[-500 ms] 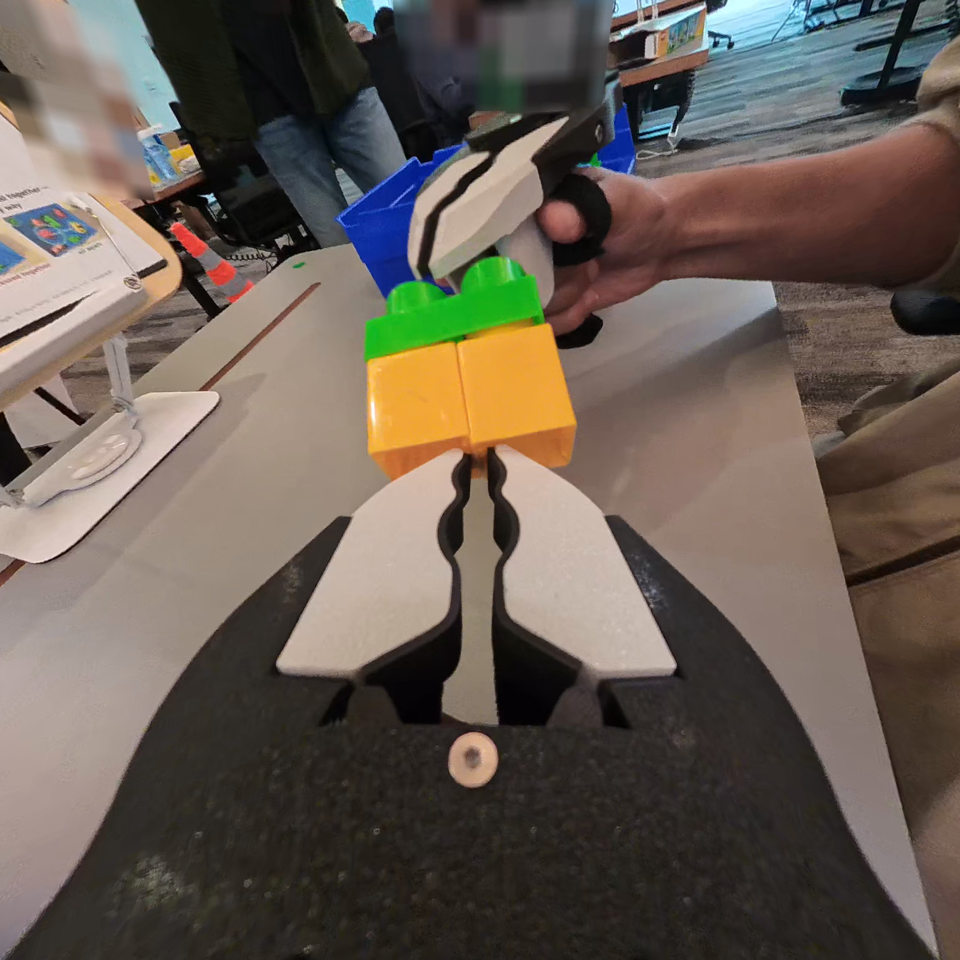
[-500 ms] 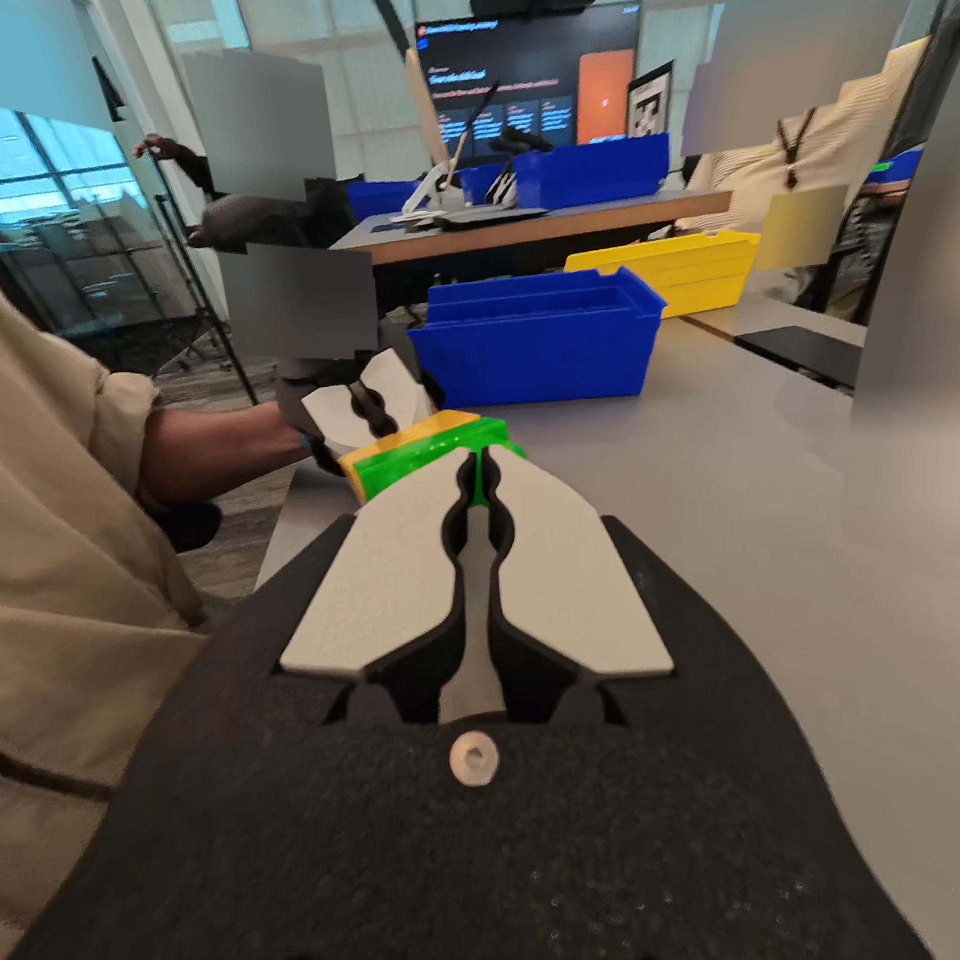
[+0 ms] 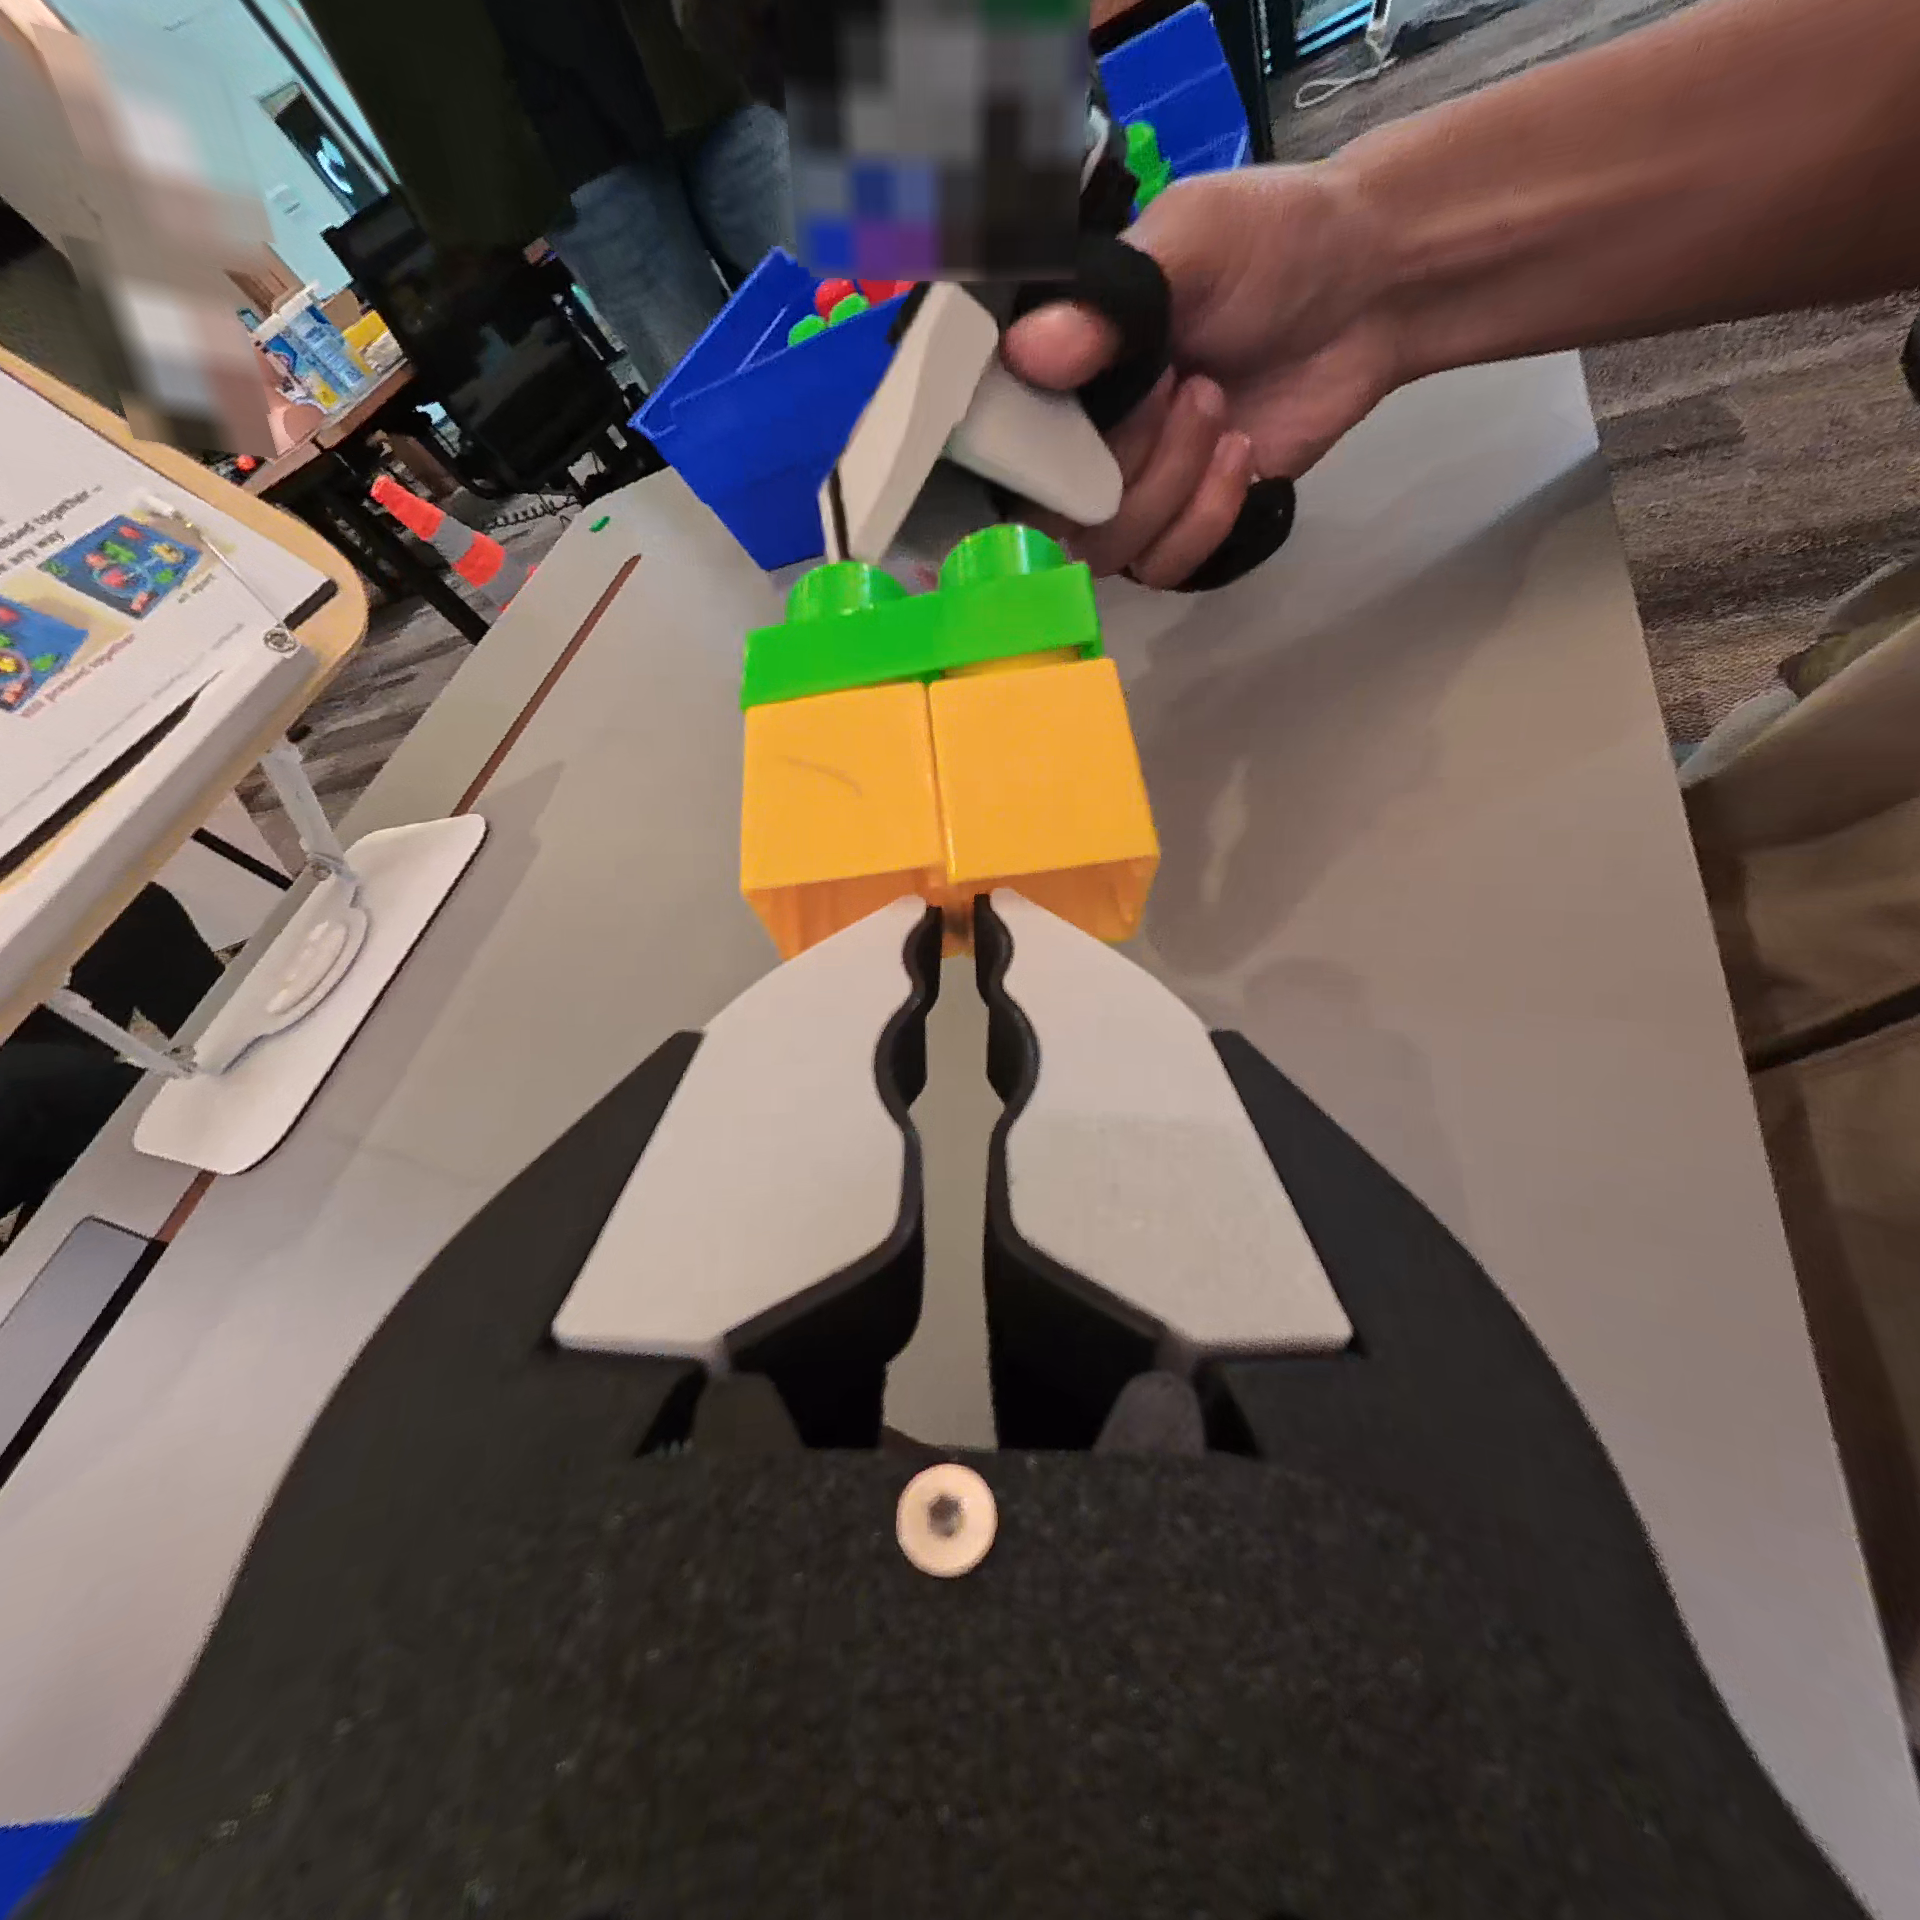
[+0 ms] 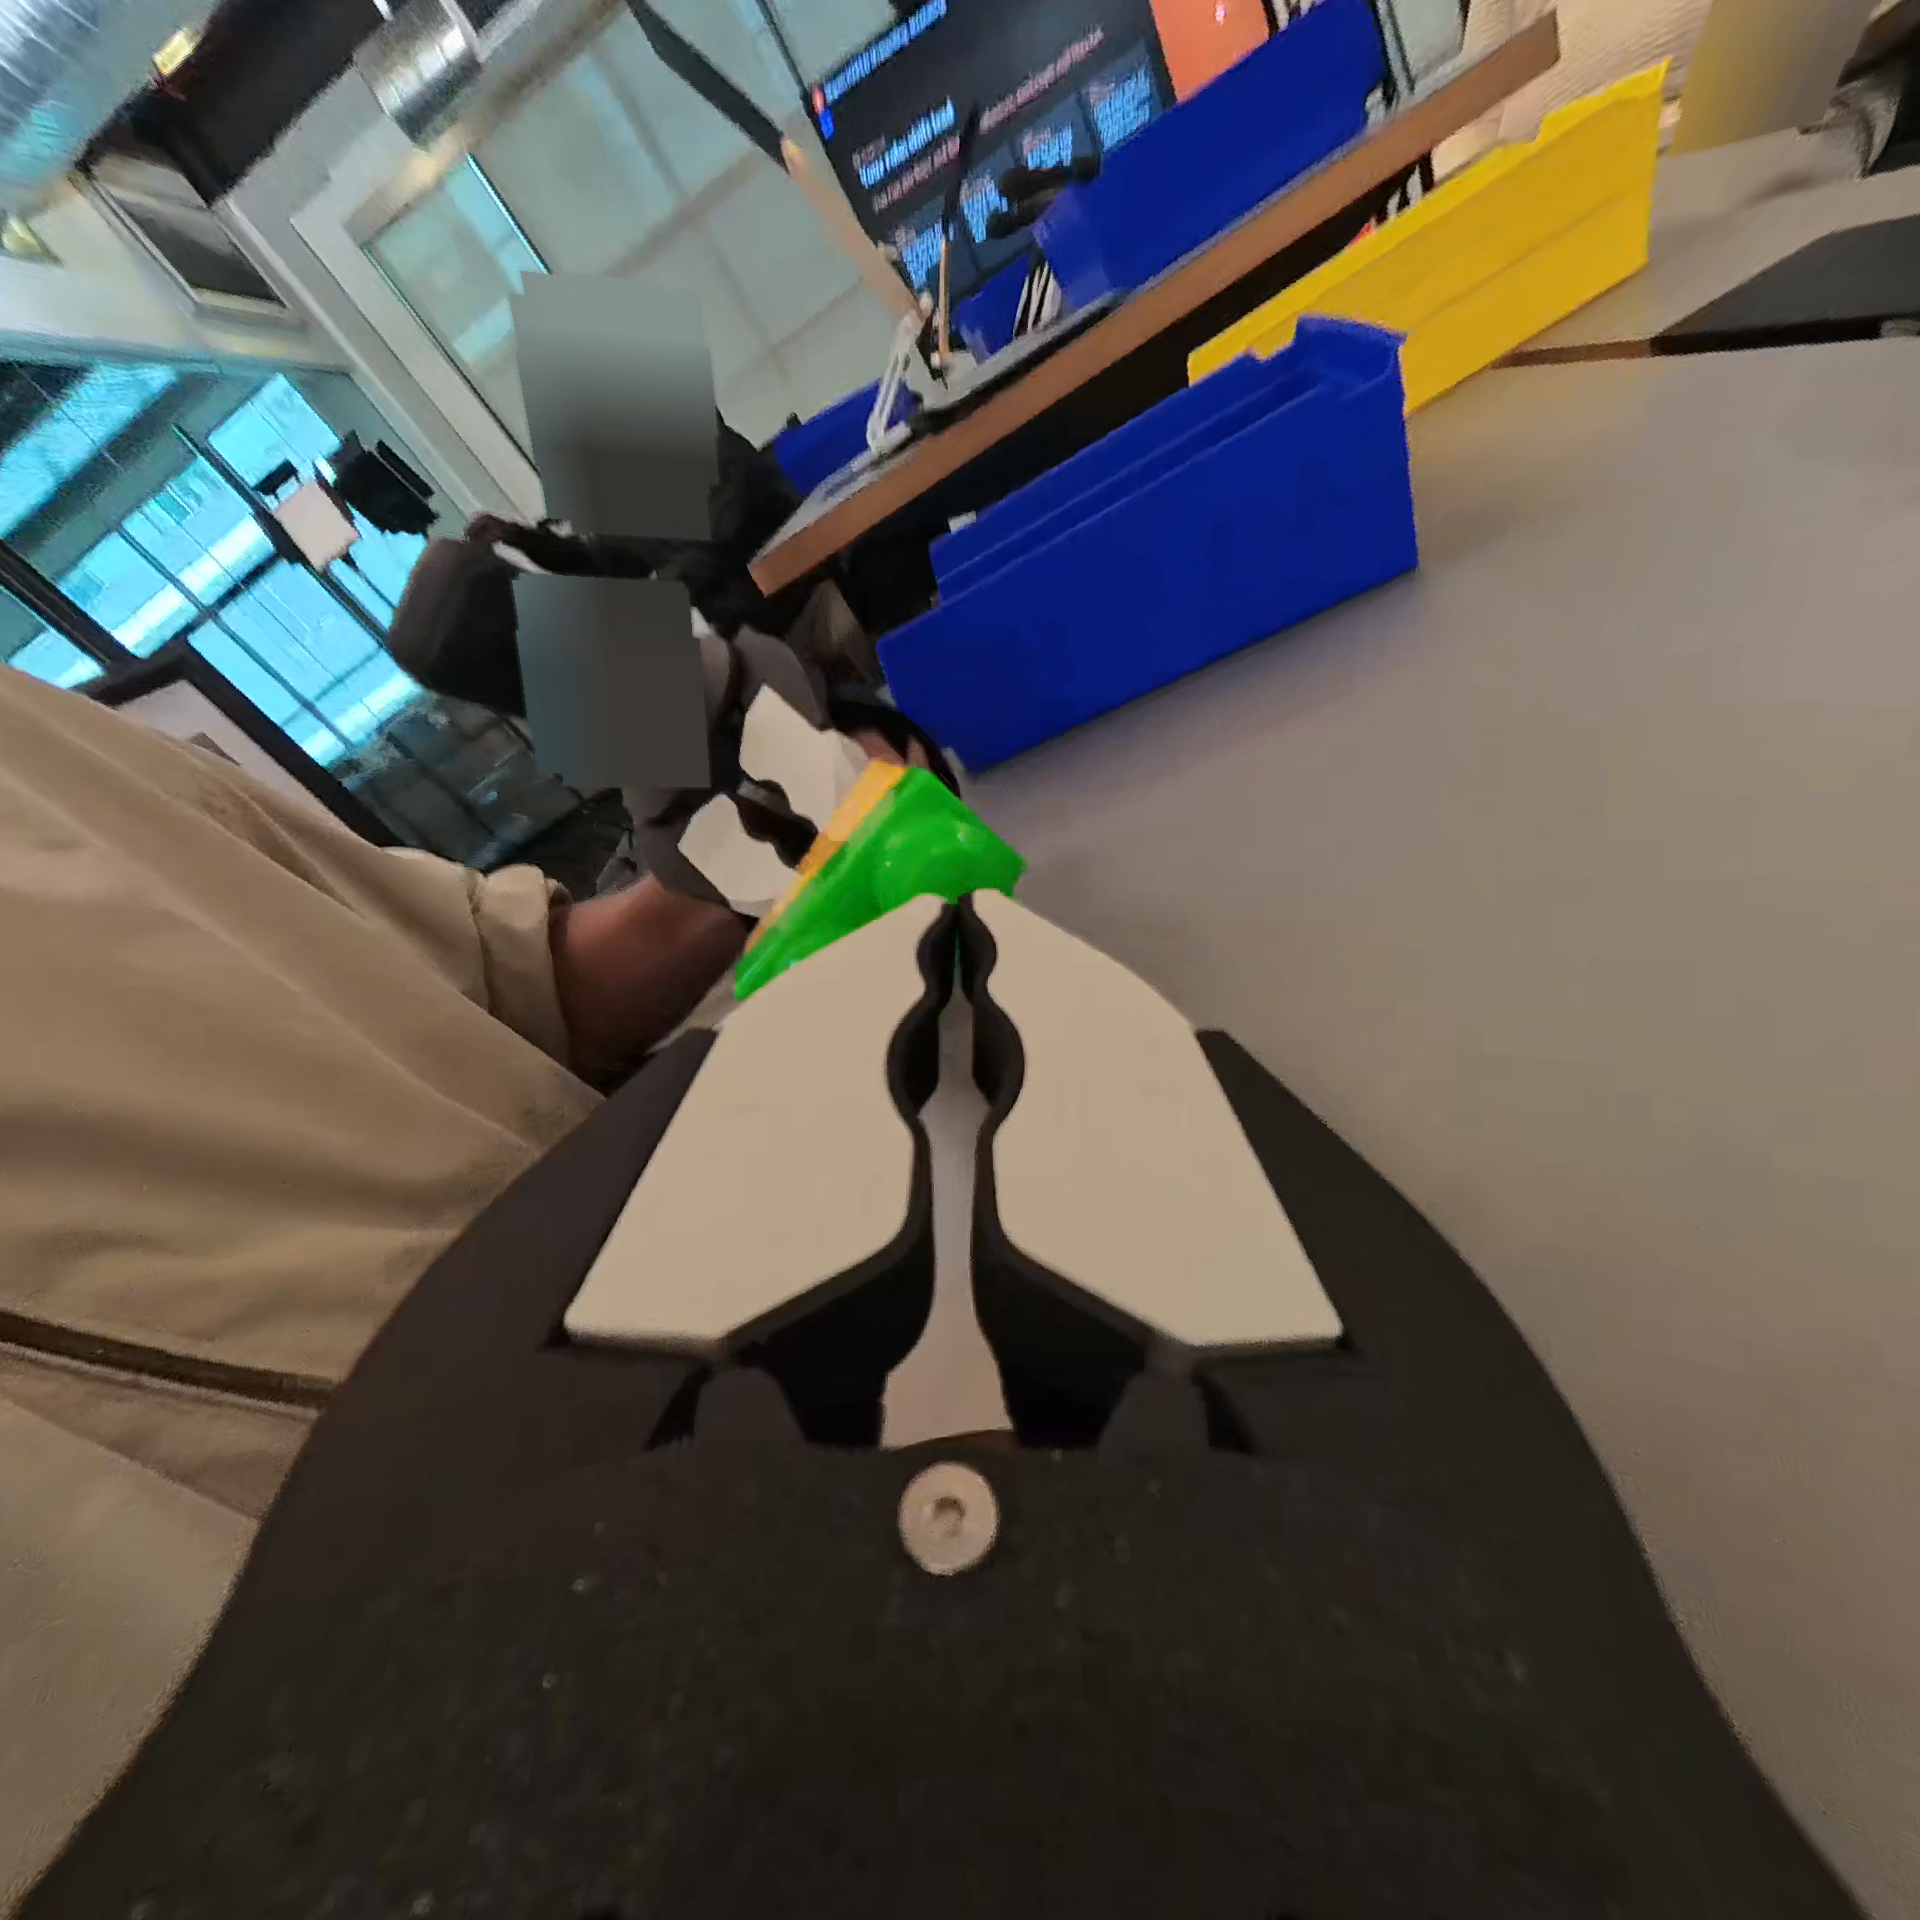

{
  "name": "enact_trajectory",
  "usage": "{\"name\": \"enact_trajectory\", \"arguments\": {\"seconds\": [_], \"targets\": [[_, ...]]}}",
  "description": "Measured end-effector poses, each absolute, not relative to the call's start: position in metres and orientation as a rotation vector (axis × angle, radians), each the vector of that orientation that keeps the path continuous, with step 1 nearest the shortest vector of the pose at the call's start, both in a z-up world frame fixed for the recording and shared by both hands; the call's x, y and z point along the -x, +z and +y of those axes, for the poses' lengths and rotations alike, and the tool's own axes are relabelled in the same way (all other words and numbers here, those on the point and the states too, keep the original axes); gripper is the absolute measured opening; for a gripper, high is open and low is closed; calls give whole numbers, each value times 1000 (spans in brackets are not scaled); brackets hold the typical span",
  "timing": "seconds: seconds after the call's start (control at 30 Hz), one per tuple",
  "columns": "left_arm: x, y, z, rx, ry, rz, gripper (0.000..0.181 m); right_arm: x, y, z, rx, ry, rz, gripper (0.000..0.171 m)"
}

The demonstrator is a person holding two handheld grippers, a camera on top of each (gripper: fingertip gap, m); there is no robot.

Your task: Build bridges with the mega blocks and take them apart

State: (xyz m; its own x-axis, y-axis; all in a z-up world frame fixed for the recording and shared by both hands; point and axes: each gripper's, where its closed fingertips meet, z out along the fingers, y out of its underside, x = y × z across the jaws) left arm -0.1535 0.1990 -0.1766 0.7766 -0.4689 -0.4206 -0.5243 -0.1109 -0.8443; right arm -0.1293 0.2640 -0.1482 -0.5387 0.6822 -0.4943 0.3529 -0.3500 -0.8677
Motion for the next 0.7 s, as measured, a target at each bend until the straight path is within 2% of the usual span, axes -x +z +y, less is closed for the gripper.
{"name": "enact_trajectory", "arguments": {"seconds": [0.7], "targets": [[149, -189, 195, 1772, -74, 836, 5, 138, -159, 253, 1298, 1904, -1743, 0]]}}
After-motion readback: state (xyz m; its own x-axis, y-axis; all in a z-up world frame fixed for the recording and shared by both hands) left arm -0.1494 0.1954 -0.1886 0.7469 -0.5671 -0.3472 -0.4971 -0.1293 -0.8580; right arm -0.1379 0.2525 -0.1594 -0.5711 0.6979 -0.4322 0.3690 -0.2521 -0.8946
